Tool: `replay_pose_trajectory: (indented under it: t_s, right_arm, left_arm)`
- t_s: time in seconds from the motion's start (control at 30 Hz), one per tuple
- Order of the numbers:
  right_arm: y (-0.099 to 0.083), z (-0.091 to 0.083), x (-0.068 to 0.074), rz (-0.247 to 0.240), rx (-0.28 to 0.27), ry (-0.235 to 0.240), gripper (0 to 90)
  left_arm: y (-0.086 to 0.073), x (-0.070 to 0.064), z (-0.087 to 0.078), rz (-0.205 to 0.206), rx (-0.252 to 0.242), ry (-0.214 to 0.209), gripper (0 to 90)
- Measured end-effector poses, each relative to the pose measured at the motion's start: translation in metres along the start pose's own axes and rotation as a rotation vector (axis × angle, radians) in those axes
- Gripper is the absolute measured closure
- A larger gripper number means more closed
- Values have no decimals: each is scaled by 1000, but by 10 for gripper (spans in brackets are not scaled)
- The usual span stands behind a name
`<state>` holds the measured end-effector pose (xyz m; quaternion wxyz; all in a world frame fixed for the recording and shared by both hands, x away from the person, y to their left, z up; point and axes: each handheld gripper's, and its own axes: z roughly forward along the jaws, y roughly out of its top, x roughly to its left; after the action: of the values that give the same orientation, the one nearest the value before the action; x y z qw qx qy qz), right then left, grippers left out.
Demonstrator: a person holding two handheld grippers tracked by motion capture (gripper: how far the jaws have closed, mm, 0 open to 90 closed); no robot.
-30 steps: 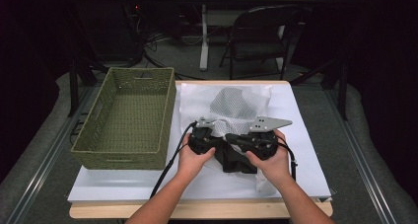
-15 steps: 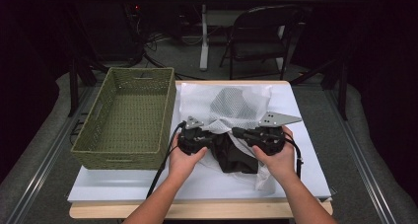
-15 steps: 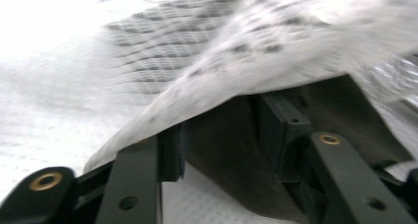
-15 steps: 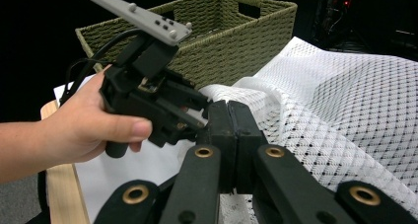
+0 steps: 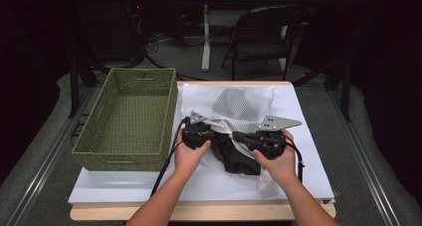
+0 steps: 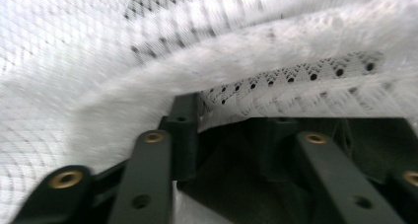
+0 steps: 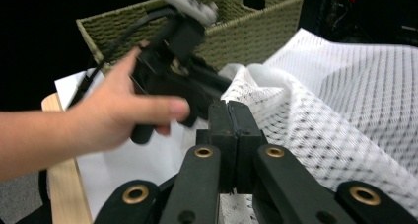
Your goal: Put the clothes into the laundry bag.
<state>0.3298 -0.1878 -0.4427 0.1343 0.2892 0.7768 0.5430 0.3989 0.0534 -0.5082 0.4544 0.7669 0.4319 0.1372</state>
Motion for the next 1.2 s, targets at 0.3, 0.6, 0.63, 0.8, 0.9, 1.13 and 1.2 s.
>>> replay_pose_trajectory:
  t_s: [0.3, 0.6, 0.63, 0.8, 0.9, 1.13, 1.2]
  right_arm:
    - [-9, 10, -3, -19, 48, -34, 900]
    - [-15, 14, -7, -8, 65, -45, 900]
    - [-15, 14, -7, -8, 65, -45, 900]
    - [-17, 16, -7, -8, 74, -44, 900]
    - [-18, 15, -6, -10, 77, -44, 900]
    - [-19, 15, -3, -20, 83, -32, 900]
    - [-19, 15, 0, -12, 84, -17, 900]
  left_arm:
    - [1, 3, -17, 62, 31, 43, 886]
    - [15, -1, -53, 53, -40, 0, 889]
    - [15, -1, -53, 53, -40, 0, 889]
    - [25, -14, -78, 96, -82, -36, 889]
    - [23, -19, -87, 115, -62, -50, 888]
    - [3, -3, -91, 61, 31, -39, 886]
    - [-7, -3, -97, 68, 41, -31, 886]
